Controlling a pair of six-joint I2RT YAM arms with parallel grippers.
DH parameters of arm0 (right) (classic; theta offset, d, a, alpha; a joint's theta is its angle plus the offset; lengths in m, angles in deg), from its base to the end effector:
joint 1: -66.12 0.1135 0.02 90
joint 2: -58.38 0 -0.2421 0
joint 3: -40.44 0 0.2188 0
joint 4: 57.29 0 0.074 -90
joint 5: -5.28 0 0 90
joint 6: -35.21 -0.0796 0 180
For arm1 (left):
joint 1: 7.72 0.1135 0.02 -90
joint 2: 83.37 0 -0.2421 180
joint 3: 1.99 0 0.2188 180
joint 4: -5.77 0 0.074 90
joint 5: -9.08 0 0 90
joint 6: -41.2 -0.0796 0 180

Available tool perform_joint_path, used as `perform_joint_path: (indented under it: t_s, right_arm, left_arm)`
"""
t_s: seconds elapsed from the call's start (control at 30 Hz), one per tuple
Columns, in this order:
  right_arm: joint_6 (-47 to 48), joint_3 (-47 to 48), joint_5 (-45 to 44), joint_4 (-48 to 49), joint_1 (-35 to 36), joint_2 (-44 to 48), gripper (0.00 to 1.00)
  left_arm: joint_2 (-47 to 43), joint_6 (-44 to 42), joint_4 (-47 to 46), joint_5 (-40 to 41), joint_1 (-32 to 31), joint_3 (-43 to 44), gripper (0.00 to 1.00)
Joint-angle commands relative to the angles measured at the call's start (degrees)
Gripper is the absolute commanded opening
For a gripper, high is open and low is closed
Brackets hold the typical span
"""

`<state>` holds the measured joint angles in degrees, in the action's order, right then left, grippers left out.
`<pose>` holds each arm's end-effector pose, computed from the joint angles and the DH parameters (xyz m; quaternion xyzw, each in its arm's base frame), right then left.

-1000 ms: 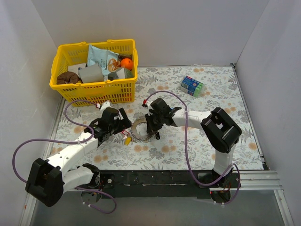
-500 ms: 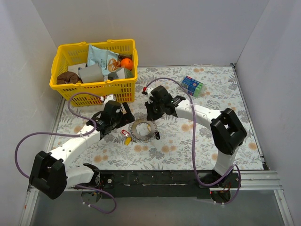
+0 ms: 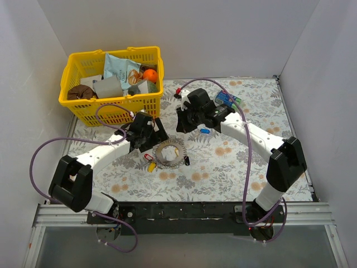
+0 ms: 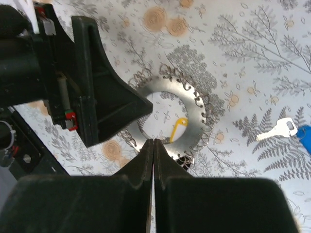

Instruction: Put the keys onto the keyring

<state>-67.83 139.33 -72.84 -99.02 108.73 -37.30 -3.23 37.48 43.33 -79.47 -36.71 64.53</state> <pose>0.2695 0.2702 0.2721 -0.2721 0.8548 0.2841 0.3385 0.2524 -0.1376 0.1808 -0.4558 0.8256 -0.2743 0.1880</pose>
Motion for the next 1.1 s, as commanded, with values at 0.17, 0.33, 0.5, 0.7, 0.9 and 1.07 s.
perform_joint_path:
  t_s: [0.17, 0.33, 0.5, 0.7, 0.9, 1.07]
  right_arm:
    - [-0.40, -16.98, -11.62, 12.12, -1.82, 4.38, 0.04]
    - [-1.29, -16.98, -10.39, 11.76, -3.06, 1.02, 0.06]
    - [-2.25, -16.27, -7.67, 12.99, -3.41, -1.26, 0.07]
    - [-2.52, -8.73, -2.74, 8.25, -3.94, -9.34, 0.08]
    - [-2.17, -6.25, -0.72, 8.16, -4.03, -12.16, 0.08]
    - [-1.29, -4.06, -1.68, 6.50, -4.38, -14.18, 0.09]
  left_arm:
    - [1.33, -0.84, -0.91, 11.99, -0.10, 1.07, 0.98]
    - [2.65, -4.10, 1.38, 10.76, -0.10, 2.04, 0.98]
    - [3.79, -4.80, 1.38, 11.20, -0.10, 1.42, 0.98]
    - [7.04, -7.52, -0.64, 8.57, 0.16, 3.09, 0.85]
    - [11.96, -8.50, 1.46, 7.34, 0.34, 7.22, 0.80]
    - [13.82, -8.15, 2.61, 7.16, 0.34, 7.92, 0.79]
